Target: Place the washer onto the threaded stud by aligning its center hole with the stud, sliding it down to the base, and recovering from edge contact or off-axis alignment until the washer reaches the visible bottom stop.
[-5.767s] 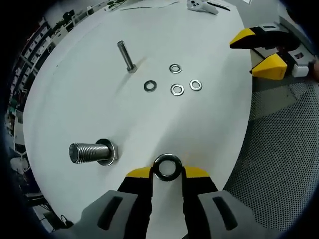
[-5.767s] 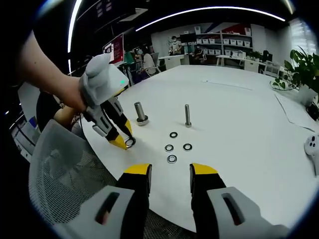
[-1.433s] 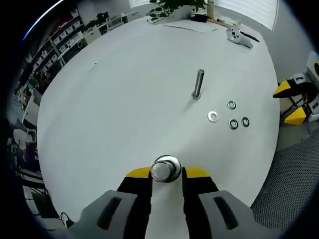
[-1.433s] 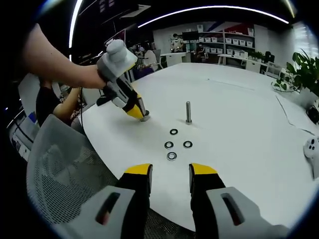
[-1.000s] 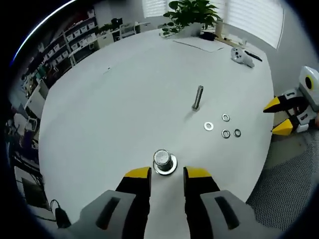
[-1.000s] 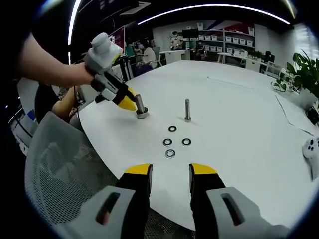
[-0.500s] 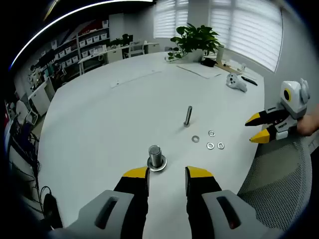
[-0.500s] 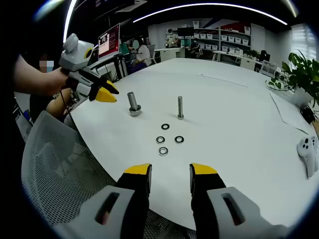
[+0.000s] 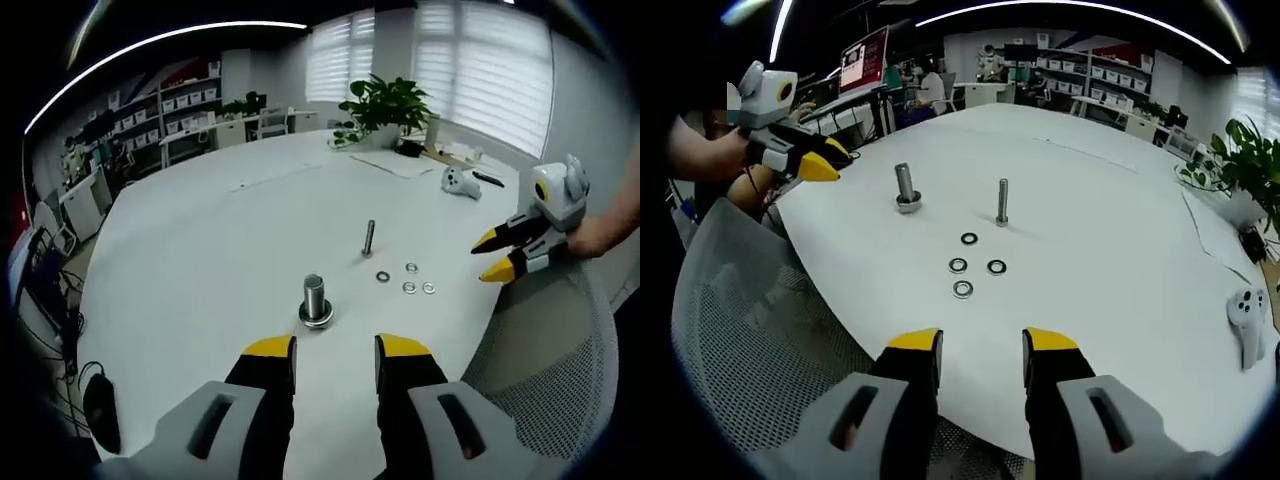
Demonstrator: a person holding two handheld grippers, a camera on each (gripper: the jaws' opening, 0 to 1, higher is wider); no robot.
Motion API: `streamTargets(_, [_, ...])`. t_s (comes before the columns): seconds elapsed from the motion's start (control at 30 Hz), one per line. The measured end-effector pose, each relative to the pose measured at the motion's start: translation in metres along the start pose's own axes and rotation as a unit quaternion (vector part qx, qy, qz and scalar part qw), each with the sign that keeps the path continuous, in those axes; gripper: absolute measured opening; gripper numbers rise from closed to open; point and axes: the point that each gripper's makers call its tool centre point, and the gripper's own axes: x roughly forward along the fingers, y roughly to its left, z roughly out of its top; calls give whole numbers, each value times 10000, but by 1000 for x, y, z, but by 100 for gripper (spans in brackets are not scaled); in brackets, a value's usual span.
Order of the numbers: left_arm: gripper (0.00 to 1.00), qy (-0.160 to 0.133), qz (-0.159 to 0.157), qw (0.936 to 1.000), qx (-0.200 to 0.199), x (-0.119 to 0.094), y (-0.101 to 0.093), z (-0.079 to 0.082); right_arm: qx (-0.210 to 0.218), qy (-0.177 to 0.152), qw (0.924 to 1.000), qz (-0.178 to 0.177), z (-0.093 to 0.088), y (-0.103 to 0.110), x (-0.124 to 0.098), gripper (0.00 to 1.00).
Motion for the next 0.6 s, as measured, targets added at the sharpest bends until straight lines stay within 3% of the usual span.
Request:
streamTargets(0.17, [29, -51, -67, 10000, -14, -5, -3, -7, 51, -4, 9999, -129, 0, -7, -1, 35])
streamTargets(0.6, [30, -204, -215, 9996, 34, -4, -13, -6, -97, 367, 9989, -282, -10, -14, 0, 35])
